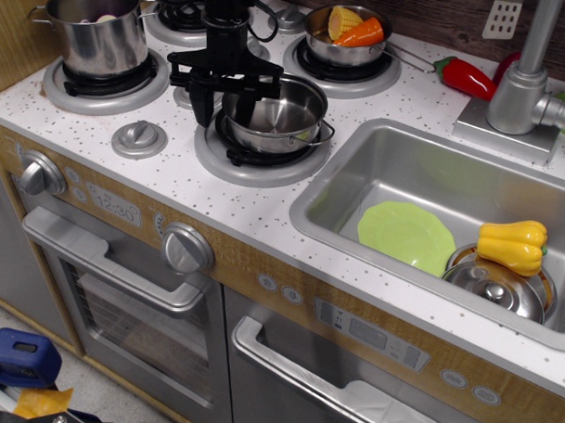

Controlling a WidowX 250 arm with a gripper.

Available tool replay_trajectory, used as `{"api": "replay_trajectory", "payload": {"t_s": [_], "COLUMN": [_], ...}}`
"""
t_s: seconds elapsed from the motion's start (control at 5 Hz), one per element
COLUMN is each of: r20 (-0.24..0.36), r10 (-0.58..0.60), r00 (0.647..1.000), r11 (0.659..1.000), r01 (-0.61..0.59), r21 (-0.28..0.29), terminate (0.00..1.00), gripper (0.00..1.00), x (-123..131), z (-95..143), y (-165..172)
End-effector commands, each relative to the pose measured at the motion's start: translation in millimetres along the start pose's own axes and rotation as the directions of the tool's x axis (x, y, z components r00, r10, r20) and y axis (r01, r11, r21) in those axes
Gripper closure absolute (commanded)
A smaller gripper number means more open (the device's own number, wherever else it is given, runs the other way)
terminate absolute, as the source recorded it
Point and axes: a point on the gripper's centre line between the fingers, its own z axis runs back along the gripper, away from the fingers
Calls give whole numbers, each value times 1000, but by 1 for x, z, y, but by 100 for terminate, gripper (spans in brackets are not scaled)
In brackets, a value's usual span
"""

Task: Pick up pan from stove

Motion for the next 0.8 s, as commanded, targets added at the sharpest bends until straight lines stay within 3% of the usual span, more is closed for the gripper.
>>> {"api": "replay_trajectory", "payload": {"t_s": [0.0, 0.2, 0.6], "r20": [99, 164, 205], "r10": [41, 52, 107], "r00": [994, 985, 973], "r11": [999, 998, 993], "r01": [-42, -55, -115], "r21": [4, 17, 30], "terminate": [0, 0, 0], "gripper": [100, 100, 100], "x": [17, 17, 15], "z": [41, 70, 117], "y": [14, 20, 23]}}
